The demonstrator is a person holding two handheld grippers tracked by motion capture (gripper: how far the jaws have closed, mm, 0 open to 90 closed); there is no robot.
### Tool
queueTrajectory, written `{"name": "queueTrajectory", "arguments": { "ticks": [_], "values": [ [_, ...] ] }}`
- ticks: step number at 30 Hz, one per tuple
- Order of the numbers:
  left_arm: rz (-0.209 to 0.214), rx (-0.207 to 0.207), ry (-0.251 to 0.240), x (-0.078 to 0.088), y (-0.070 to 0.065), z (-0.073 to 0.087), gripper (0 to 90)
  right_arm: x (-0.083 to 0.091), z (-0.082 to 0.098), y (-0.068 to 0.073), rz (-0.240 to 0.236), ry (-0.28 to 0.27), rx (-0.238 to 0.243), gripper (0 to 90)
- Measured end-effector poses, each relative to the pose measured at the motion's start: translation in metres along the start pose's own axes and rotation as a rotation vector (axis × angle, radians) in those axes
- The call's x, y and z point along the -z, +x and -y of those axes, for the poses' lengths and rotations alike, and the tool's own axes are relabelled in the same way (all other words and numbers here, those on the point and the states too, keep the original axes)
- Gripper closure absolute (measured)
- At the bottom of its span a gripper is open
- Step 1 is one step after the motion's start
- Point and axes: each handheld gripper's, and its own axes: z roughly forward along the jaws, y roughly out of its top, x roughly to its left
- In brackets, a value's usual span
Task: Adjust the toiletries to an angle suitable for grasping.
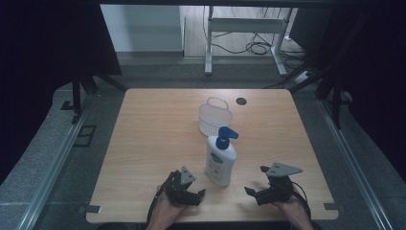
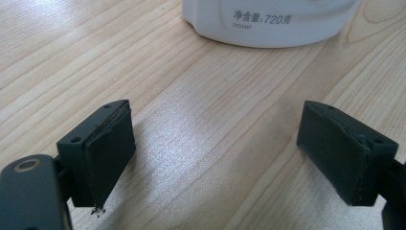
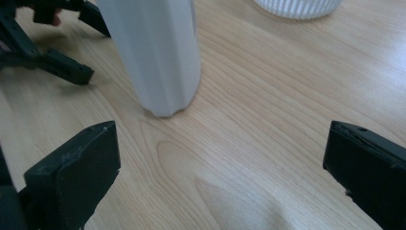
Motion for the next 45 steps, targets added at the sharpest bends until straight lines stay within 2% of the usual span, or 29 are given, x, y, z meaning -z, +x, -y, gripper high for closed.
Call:
{"name": "queueTrajectory", "arguments": {
  "ticks": [6, 16, 24, 32, 38, 45],
  "values": [
    [0.0, -0.001, 0.0, 0.0, 0.0, 0.0, 12.3, 0.001, -0.01, 0.005, -0.032, -0.019, -0.002, 0.0],
    [-0.002, 0.001, -0.001, 0.0, 0.0, 0.0, 12.4, 0.0, -0.035, 0.015, -0.051, -0.027, 0.0, 0.9],
    [-0.001, -0.002, 0.003, 0.0, 0.0, 0.0, 12.5, -0.001, -0.06, 0.022, -0.065, -0.044, 0.037, 5.5],
    [0.0, -0.004, 0.005, 0.0, 0.0, 0.0, 12.5, -0.009, -0.073, 0.025, -0.103, -0.058, 0.008, 12.7],
    [-0.001, -0.001, 0.003, 0.0, 0.0, 0.0, 12.5, -0.015, -0.084, 0.029, -0.132, -0.081, 0.005, 12.9],
    [-0.002, -0.001, 0.001, 0.0, 0.0, 0.0, 12.6, -0.023, -0.098, 0.035, -0.121, -0.086, 0.022, 14.0]
  ]
}}
